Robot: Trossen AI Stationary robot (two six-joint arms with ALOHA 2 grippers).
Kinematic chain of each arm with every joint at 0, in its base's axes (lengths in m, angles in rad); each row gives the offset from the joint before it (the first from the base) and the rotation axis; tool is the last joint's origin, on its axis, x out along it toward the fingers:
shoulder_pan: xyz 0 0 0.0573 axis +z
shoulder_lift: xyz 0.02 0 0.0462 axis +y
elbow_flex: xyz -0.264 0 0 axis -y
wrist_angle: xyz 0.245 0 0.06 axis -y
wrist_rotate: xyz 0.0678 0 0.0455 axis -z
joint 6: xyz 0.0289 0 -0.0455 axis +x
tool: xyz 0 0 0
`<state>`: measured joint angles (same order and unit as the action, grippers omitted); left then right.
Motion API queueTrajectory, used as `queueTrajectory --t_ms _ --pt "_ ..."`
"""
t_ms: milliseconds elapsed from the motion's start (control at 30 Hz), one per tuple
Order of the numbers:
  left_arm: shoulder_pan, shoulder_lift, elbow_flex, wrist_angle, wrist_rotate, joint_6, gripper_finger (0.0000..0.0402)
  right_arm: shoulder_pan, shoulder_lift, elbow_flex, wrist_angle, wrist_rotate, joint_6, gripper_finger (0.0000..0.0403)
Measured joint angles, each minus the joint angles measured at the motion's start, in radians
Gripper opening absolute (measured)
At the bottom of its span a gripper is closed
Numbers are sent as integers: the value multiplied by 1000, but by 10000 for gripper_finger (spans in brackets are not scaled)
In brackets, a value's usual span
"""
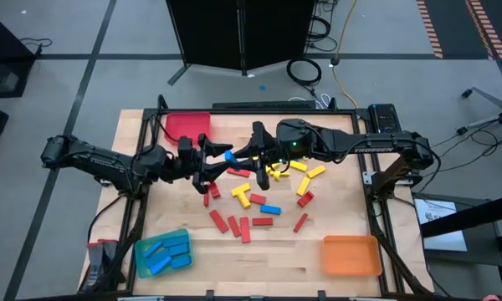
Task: Sort blocks
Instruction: Put the blue block into the green bin
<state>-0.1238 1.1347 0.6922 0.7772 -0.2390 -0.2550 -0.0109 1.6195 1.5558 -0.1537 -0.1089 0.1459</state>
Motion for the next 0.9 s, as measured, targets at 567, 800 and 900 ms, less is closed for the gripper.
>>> queueTrajectory --t_ms 567,800,900 --pt "0 0 0 -8 1 3 276 5 28 1 21 -2 7 81" --pt "0 0 0 -11 1 9 276 5 28 1 38 -2 7 81" --pt "0 0 0 -11 1 9 276 5 28 0 39 -2 7 81"
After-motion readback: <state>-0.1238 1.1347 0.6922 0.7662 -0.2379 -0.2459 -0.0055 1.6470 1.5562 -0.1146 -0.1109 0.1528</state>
